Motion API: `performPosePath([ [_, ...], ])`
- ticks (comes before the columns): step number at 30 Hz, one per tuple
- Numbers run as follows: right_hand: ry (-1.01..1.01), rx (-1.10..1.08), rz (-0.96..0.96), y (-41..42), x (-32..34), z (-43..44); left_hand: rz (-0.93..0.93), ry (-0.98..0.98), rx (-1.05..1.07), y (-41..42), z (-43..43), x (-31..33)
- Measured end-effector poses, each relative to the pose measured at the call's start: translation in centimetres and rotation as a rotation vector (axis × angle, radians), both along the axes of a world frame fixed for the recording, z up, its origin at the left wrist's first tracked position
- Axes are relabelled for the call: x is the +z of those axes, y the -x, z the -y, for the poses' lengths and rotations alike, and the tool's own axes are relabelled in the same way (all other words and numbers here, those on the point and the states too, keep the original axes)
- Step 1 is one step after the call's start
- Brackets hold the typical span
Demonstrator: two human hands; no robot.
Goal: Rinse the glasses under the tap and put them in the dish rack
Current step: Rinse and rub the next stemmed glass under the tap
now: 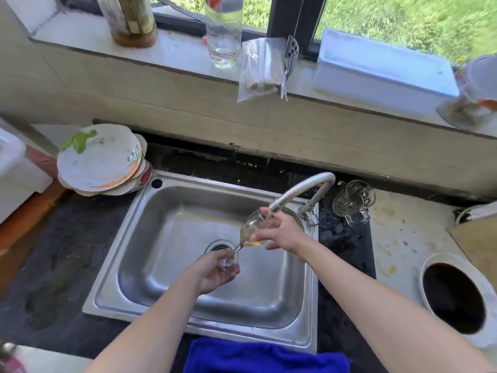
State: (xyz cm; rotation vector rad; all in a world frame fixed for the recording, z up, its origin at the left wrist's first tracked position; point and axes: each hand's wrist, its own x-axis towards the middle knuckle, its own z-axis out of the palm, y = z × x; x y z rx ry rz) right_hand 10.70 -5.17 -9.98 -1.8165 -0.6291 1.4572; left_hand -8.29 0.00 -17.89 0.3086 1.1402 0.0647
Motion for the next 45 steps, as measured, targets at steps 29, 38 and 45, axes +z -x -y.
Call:
performPosePath([
  [29,0.115,0.16,0.078,-2.0,1.3,-1.7,-0.204,-0.33,0.181,-1.4,-1.8,-0.2],
  [38,0.114,0.194,0.143,-2.3,1.9,-2.0,-0.196,-0.285,0.14,-1.7,-1.5,0.1],
  [45,0.039,0.318,0.109,-2.8,2.3,-1.4,-0.29,-0.257,-0.082,-1.4,-1.7,1.0],
])
